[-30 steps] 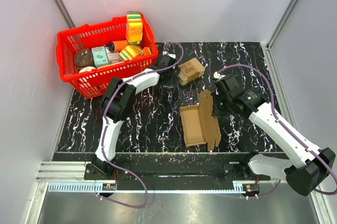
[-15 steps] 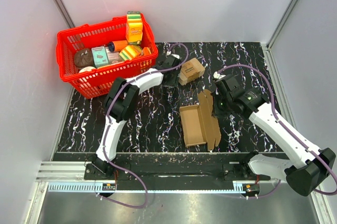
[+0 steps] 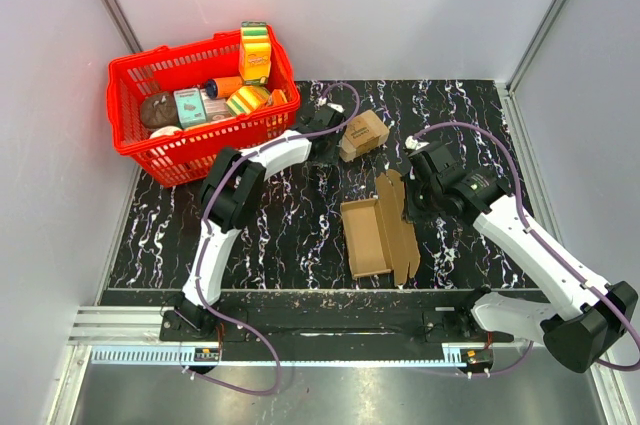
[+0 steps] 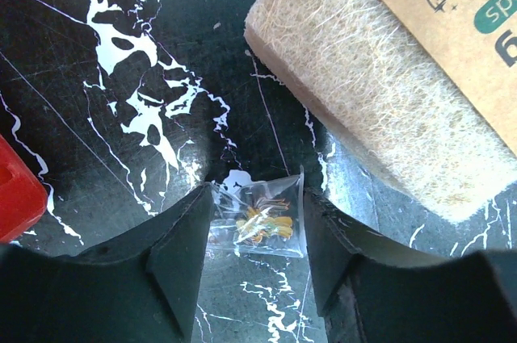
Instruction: Fold the paper box
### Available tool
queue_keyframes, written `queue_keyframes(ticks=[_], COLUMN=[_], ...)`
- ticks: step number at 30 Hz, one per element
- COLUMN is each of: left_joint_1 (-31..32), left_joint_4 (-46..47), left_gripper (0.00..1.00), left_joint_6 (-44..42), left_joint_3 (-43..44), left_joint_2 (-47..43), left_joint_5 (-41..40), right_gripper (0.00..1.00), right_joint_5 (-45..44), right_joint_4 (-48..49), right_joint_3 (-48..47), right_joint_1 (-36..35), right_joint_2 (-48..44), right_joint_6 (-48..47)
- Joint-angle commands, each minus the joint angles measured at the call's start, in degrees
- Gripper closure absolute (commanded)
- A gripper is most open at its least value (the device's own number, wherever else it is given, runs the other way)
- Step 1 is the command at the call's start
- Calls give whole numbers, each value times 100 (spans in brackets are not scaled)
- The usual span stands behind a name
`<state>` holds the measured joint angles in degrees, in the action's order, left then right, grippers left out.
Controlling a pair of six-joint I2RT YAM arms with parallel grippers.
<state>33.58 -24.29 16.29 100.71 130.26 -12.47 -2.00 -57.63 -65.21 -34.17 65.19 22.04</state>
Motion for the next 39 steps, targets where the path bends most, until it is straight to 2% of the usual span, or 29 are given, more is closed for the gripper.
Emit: queue_keyframes(ticks=[1, 13, 34, 39], left_joint_1=[8, 17, 8, -1], left_joint_4=[-23, -5, 153, 232], left_gripper=[48, 58, 64, 71], left_joint_6=[-109, -100, -205, -267], left_joint_3=[-34, -148, -639, -833], left_joint_2=[-167, -141, -966, -1292], left_joint_5=[-54, 34, 43, 60], right_gripper=[100, 100, 100, 100], right_joint_5=[77, 51, 77, 112], right_joint_4=[261, 261, 410, 436], right_joint_3=[0, 43, 158, 175], right_joint_1=[34, 42, 51, 60], right_joint_2=[-94, -138, -217, -191], right_joint_6=[-95, -95, -51, -25])
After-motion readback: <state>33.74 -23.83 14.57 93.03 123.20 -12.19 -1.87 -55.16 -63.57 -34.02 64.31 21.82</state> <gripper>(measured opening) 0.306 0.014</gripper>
